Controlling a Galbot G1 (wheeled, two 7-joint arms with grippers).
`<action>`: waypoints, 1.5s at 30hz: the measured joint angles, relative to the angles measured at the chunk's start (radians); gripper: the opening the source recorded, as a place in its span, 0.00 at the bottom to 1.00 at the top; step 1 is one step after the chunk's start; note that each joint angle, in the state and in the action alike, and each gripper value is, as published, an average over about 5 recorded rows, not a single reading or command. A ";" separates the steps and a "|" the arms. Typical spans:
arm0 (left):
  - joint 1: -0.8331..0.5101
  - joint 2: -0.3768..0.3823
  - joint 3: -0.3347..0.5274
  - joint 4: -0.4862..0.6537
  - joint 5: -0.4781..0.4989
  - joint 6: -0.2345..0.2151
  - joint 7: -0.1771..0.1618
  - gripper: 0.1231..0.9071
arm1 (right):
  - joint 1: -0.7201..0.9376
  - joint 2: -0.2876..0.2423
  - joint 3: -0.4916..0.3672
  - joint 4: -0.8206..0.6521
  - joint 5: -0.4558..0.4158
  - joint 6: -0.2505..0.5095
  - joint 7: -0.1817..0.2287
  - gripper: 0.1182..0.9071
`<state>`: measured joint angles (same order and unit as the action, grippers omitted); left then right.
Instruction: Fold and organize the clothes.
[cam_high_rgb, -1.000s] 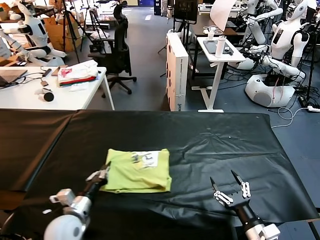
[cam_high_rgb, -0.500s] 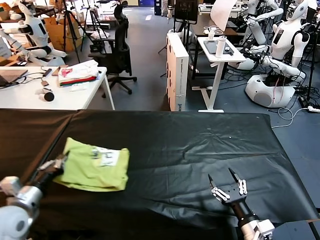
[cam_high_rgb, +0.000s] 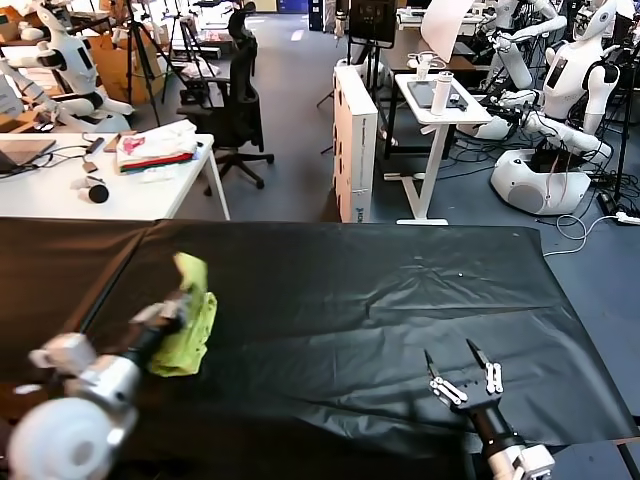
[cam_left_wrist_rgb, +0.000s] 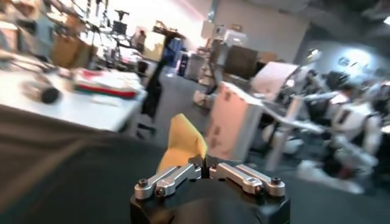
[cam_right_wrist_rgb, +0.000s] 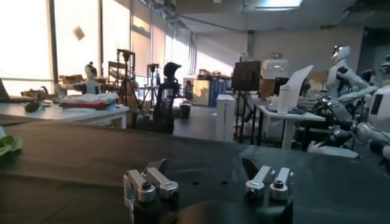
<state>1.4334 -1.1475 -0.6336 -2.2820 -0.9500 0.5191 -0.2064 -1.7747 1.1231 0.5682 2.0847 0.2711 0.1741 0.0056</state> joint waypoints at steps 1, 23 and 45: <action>-0.017 -0.031 0.048 0.014 0.023 -0.004 0.006 0.06 | -0.006 0.005 0.001 0.003 -0.008 -0.001 0.000 1.00; -0.204 -0.267 0.344 0.268 0.223 -0.070 0.111 0.97 | 0.190 -0.069 -0.130 0.046 0.379 -0.428 0.049 1.00; -0.091 -0.165 0.170 0.163 0.271 -0.129 0.122 1.00 | 0.642 0.039 -0.414 -0.260 0.671 -0.599 0.113 0.70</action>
<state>1.3424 -1.3127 -0.4640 -2.1190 -0.6790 0.3905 -0.0845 -1.1331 1.1618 0.1546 1.8248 0.9422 -0.4247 0.1188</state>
